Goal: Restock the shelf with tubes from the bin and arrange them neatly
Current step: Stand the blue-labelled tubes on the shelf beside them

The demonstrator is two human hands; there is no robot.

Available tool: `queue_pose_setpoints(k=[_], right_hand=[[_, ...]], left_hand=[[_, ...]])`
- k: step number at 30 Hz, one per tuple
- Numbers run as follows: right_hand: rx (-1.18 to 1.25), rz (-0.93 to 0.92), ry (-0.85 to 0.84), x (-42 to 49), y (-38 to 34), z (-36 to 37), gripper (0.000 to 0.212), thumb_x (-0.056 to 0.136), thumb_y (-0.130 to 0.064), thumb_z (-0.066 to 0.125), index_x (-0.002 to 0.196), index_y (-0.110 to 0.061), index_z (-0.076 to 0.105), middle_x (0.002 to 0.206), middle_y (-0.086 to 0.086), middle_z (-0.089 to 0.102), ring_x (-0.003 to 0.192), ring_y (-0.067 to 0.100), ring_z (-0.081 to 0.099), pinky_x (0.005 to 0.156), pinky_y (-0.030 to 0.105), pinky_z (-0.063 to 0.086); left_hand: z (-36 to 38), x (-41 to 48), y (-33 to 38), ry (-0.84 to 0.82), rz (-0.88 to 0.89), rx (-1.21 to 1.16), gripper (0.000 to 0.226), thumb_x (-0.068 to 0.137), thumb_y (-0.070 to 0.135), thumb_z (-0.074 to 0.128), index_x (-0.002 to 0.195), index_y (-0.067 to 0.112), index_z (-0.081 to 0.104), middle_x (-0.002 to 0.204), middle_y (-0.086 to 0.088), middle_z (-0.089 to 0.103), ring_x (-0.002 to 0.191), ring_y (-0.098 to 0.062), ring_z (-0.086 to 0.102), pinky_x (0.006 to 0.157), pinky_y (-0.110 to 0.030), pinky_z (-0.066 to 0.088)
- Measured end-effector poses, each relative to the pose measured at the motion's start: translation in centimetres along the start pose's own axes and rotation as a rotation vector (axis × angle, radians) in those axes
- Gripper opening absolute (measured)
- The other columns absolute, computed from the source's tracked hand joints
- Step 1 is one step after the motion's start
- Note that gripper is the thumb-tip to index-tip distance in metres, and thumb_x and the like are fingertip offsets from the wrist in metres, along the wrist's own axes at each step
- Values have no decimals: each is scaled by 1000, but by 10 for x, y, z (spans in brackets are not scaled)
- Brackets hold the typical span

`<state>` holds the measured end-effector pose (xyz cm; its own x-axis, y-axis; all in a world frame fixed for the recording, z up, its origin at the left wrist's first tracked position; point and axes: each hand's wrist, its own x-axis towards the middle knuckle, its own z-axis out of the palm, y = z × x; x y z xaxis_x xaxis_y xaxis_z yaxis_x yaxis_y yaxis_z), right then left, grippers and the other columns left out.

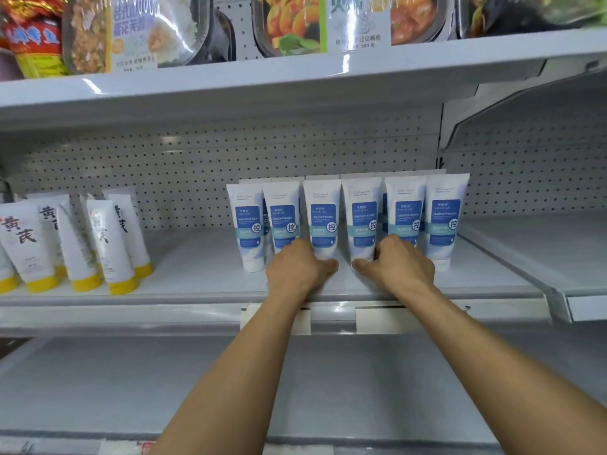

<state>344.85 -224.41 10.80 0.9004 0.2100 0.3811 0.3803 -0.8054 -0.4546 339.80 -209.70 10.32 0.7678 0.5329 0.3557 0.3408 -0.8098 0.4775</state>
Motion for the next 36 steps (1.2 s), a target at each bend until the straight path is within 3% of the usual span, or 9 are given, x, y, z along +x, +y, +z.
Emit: queue_pose_setpoints(k=[6,12,20,24,26,29,33,36], right_hand=[[43,-1,3,2,3,3,39,79,-55,65,97,-20,62,99,5,69,90,27,66,76,37,53],[42,0,-14,1,1,0,36,80,-51,65,96,-19,62,96,4,68,89,28,65,68,32,45],[30,-62,-100,2,3,-9,32,83,-42,66,96,-14,60,99,8,67,91,29,63,71,32,48],[-45,-102,-80,-7,0,-17,31,85,-41,63,101,-15,61,100,6,66,91,28,63,76,36,53],[-155,-169,23,-17,-3,-21,27,88,-40,57,99,-16,63,100,6,67,89,27,63,71,32,49],[-181,-318,148,-35,-12,-27,28,93,-38,52,109,-18,63,110,4,63,95,26,62,75,34,50],[-126,-453,162,-50,-32,-25,35,95,-38,49,124,-21,57,124,1,54,107,24,58,85,37,45],[-44,-529,149,-59,-58,-18,32,95,-38,49,122,-25,58,120,-4,56,103,19,59,76,31,42]], left_hand=[[1,2,-1,13,-17,3,47,72,58,69,102,22,62,98,1,67,79,-18,54,68,-29,41],[1,1,-2,17,-8,10,50,71,60,68,104,22,60,97,2,66,83,-19,58,70,-31,44],[-14,-1,0,-143,-9,-47,39,74,51,71,89,17,60,93,-4,69,89,-24,66,85,-39,55],[-27,-13,-3,-159,45,-77,41,83,47,68,109,16,60,104,-3,68,93,-22,65,89,-39,53],[-33,-26,-5,-95,111,-100,48,85,46,66,123,18,59,107,-1,67,96,-19,65,89,-36,52],[-38,-43,-14,62,222,-75,41,87,46,63,122,26,60,90,9,62,89,-13,61,80,-32,52],[-52,-55,-39,142,283,-94,40,87,46,63,123,32,57,99,11,60,83,-6,57,77,-31,54],[-71,-57,-69,166,277,-101,40,87,44,63,125,32,58,101,12,57,83,-6,56,77,-29,50]])
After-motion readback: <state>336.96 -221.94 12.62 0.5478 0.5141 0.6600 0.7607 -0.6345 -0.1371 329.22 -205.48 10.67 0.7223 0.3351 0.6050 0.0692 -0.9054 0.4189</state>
